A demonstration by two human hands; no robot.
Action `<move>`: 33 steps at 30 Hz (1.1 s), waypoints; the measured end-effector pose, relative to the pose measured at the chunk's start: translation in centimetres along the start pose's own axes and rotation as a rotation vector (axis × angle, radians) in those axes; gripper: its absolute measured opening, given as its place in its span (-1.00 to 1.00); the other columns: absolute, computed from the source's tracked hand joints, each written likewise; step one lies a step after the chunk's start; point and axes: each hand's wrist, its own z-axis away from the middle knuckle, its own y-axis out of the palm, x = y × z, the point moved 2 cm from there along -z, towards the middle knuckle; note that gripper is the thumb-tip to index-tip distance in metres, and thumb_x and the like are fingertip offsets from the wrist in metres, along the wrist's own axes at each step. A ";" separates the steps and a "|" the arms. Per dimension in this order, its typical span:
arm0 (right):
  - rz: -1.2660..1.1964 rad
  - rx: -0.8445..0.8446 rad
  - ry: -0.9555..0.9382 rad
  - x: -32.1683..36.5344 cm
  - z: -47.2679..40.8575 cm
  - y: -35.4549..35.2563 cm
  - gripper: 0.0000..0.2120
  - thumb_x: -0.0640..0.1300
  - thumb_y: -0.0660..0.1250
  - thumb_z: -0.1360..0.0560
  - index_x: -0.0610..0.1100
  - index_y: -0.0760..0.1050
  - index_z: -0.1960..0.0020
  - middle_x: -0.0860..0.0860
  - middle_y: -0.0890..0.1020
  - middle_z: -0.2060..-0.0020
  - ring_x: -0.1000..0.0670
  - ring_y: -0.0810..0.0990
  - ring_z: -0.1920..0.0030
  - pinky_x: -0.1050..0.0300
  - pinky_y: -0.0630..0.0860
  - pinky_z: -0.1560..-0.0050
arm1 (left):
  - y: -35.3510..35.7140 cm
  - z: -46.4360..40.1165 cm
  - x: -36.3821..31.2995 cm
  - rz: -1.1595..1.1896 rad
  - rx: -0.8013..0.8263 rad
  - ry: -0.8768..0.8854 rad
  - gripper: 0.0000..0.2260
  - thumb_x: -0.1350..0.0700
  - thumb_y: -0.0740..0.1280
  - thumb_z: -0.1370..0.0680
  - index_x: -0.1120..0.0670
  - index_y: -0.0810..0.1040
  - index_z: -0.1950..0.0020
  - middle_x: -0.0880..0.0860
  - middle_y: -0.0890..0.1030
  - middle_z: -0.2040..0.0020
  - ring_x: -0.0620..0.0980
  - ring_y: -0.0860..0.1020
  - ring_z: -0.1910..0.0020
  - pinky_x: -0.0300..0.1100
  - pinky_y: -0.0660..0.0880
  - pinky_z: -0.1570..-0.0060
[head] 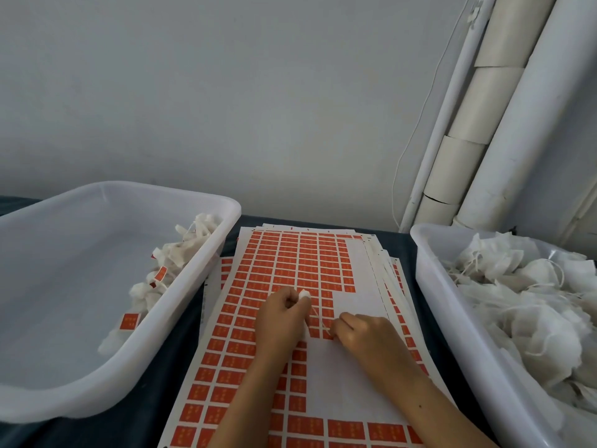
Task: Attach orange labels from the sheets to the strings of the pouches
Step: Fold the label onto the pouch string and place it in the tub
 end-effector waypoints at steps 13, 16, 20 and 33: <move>-0.001 0.074 0.026 -0.2 -0.9 -0.4 -0.63 -0.04 0.60 -0.21 -0.12 0.66 0.03 0.04 0.70 0.16 0.08 0.68 0.25 0.30 0.59 0.14 | -0.4 0.2 0.3 0.247 -0.199 -0.132 -0.81 0.10 0.27 -0.58 0.10 0.54 0.20 0.04 0.61 0.28 -0.04 0.57 0.30 -0.31 0.40 0.34; -0.108 0.157 0.031 -0.9 -0.5 -0.2 -0.65 0.01 0.20 -0.57 -0.06 0.42 -0.33 0.07 0.52 -0.26 0.07 0.55 -0.19 0.31 0.34 -0.27 | -0.6 0.0 0.3 0.289 -0.236 -0.147 -0.80 0.10 0.27 -0.59 0.09 0.53 0.22 0.06 0.61 0.28 -0.02 0.58 0.29 -0.29 0.41 0.33; -0.135 0.127 0.055 -1.0 -0.5 0.0 -0.64 0.02 0.19 -0.57 -0.06 0.42 -0.33 0.07 0.52 -0.26 0.08 0.55 -0.19 0.32 0.34 -0.27 | -0.3 0.1 0.3 0.273 -0.233 -0.138 -0.82 0.11 0.27 -0.59 0.08 0.53 0.21 0.04 0.61 0.28 -0.05 0.58 0.31 -0.30 0.41 0.33; 0.060 -0.087 -0.080 -0.4 -0.6 0.2 -0.58 0.00 0.67 0.03 -0.08 0.67 0.22 0.11 0.68 0.34 0.14 0.64 0.42 0.36 0.56 0.35 | 0.2 -0.1 0.9 0.164 -0.185 -0.101 -0.81 0.09 0.27 -0.58 0.05 0.52 0.22 0.01 0.61 0.29 -0.07 0.59 0.32 -0.31 0.43 0.32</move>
